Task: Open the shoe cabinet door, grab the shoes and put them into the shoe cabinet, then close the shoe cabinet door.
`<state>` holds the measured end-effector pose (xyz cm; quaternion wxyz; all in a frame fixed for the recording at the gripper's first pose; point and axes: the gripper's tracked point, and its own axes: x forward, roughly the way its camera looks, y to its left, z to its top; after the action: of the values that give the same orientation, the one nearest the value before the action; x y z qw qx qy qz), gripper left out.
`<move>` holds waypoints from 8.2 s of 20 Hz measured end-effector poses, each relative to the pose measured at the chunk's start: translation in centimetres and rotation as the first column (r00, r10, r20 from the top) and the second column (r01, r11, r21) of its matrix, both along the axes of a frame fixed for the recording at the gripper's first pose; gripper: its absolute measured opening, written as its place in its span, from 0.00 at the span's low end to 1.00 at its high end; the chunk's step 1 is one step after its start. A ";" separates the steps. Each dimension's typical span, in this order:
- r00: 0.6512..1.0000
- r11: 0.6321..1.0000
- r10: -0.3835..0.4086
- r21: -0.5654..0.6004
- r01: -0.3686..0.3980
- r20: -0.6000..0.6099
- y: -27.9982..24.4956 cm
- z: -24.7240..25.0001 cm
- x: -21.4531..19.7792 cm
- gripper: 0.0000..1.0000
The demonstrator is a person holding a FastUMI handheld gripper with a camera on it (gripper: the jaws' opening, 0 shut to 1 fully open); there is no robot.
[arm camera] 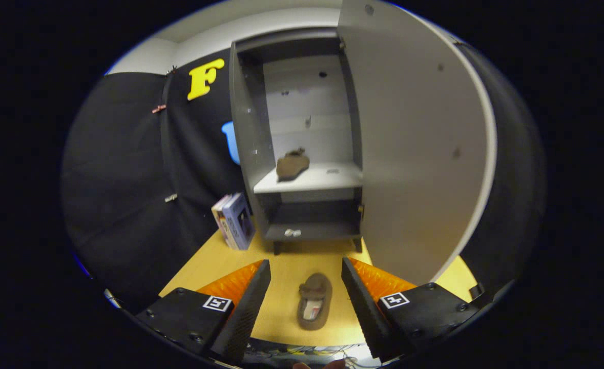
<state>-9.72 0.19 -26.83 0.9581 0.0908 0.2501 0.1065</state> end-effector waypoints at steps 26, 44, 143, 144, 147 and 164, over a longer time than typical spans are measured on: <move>0.968 0.983 -0.171 -0.097 0.155 -0.182 6.5 -30.4 12.8 0.43; 0.985 0.985 -0.148 -0.073 0.155 0.092 0.5 1.9 17.0 0.07; 0.856 0.902 -0.383 -0.057 0.427 0.347 -28.1 19.3 5.5 0.96; 0.856 0.904 -0.385 -0.048 0.426 0.345 -27.4 19.4 5.3 0.96; 0.869 0.918 -0.365 -0.026 0.396 0.335 -24.9 19.4 4.8 0.97; 0.921 0.975 -0.208 -0.003 0.221 0.331 -5.4 19.5 8.8 0.98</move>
<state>-0.87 -5.24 -7.35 0.9938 0.0794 0.0778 0.0097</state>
